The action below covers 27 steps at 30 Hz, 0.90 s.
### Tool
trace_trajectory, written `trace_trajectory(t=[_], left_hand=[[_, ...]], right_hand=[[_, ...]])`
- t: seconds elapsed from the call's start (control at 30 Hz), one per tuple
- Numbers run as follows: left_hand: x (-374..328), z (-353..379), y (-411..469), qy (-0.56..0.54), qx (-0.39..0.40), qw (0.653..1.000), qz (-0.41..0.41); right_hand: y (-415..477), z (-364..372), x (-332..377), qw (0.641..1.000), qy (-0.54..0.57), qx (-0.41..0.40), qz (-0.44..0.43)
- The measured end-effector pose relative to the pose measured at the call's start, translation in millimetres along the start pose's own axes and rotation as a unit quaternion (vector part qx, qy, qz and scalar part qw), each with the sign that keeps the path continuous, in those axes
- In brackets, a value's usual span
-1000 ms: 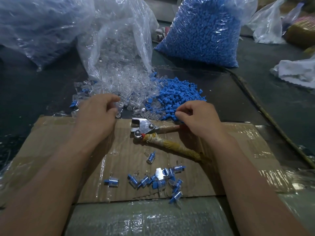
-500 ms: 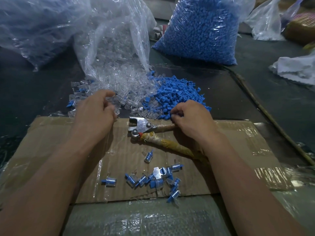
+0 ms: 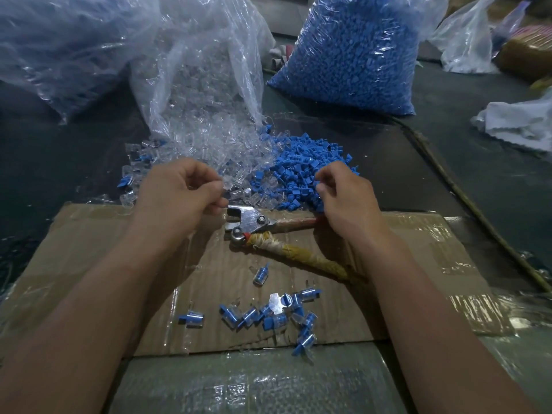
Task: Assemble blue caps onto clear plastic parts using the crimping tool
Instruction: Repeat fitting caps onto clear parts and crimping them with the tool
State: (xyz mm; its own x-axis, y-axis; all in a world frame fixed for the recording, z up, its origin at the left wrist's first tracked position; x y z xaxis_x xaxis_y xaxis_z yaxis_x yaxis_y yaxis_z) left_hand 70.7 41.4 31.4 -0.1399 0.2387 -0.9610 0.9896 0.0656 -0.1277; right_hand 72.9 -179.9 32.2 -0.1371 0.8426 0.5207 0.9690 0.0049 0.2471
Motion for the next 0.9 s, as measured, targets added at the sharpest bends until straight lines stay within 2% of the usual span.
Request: trace_trajectory(t=[0.1, 0.23, 0.47, 0.67, 0.9], left_hand=[[0, 6, -1, -0.046, 0.032, 0.998, -0.025], [-4, 13, -8, -0.090, 0.060, 0.994, -0.025], [-6, 19, -13, -0.110, 0.080, 0.991, -0.021], [-10, 25, -16, -0.095, 0.100, 0.990, 0.003], [-15, 26, -19, -0.063, 0.089, 0.993, 0.044]], right_hand=[[-2, -5, 12, 0.996, 0.087, -0.017, -0.021], [-10, -1, 37, 0.978, 0.203, 0.003, -0.043], [-21, -3, 66, 0.956, 0.275, -0.037, -0.093], [-25, 2, 70, 0.969, 0.214, -0.058, -0.109], [-25, 5, 70, 0.984, 0.134, -0.045, -0.104]])
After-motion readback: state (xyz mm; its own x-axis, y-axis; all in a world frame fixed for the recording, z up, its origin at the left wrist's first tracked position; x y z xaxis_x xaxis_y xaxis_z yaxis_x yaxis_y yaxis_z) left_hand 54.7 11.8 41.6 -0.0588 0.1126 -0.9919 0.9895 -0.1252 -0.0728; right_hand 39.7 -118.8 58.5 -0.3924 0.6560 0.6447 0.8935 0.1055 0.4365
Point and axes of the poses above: each hand's wrist, its own y-axis towards the middle knuckle, its own z-axis out of the palm, x = y × z, the point moved 7 cm from there along y, towards the middle knuckle, and after that the axes turned 8 degrees about -z, right-handed, at the moved point
